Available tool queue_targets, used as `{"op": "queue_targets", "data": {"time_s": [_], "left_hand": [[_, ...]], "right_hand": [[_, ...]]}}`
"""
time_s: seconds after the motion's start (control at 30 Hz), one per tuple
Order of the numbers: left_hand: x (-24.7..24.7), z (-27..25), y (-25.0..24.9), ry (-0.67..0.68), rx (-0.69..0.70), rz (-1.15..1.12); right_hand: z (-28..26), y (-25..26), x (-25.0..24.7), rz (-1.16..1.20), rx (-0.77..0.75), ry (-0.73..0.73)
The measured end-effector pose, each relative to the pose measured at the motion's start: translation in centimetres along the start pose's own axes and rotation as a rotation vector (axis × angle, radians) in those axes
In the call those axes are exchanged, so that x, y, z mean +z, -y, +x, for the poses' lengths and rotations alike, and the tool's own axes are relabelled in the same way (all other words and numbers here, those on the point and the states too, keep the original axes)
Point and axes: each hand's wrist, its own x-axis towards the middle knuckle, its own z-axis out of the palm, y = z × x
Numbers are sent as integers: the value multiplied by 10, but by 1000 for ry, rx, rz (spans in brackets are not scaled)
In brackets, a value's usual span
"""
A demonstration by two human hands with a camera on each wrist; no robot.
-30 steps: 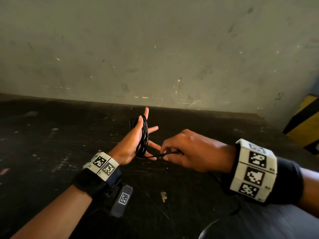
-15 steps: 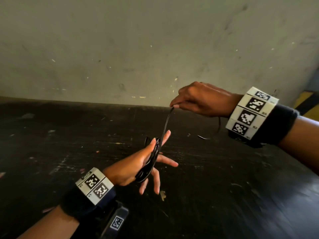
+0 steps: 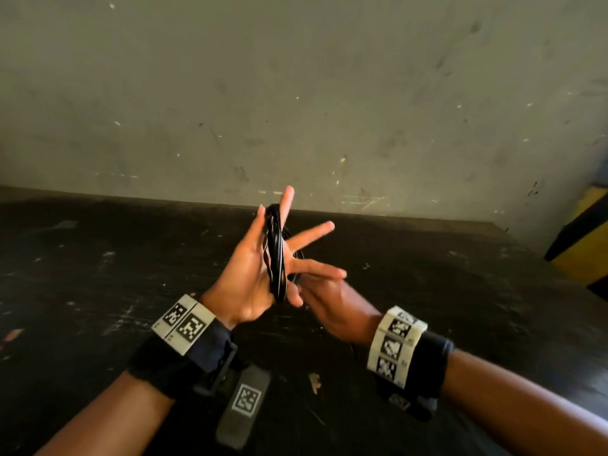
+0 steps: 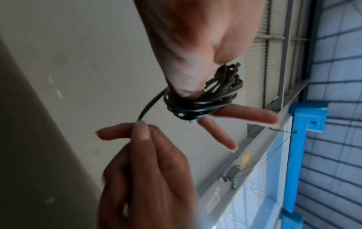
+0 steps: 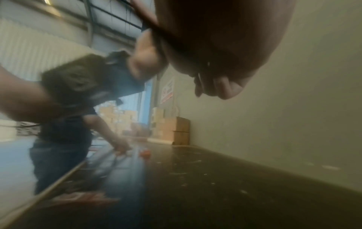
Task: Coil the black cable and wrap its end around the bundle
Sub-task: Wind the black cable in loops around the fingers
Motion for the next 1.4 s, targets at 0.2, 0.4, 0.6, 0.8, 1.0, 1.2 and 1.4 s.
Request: {"op": "queue_targets", "data": {"time_s": [0.2,0.4,0.6,0.8,1.0,1.2,1.4], "left_hand": [[-28,5,-2,-232,96,236],[-41,-4,11,-324,2,458],[-40,-12,32,-298,-219,706],[-29,-16,44,-210,-355,598],[-22,-23,40,-83,-482,554],[-16,-26,37,-44,-388,421],[-14,-27,34,26,-451,352]], "right_hand": [[-14,37,17,-19,190,362],[-18,61,-17,-172,78,582],[-11,83,-66,-434,-157,568],[11,62,-92,-416,-196,347],[11,52,-101,-213,-189,196],[7,39,-91,-11,-102,46],[1,31,-82,210,-14,184]]}}
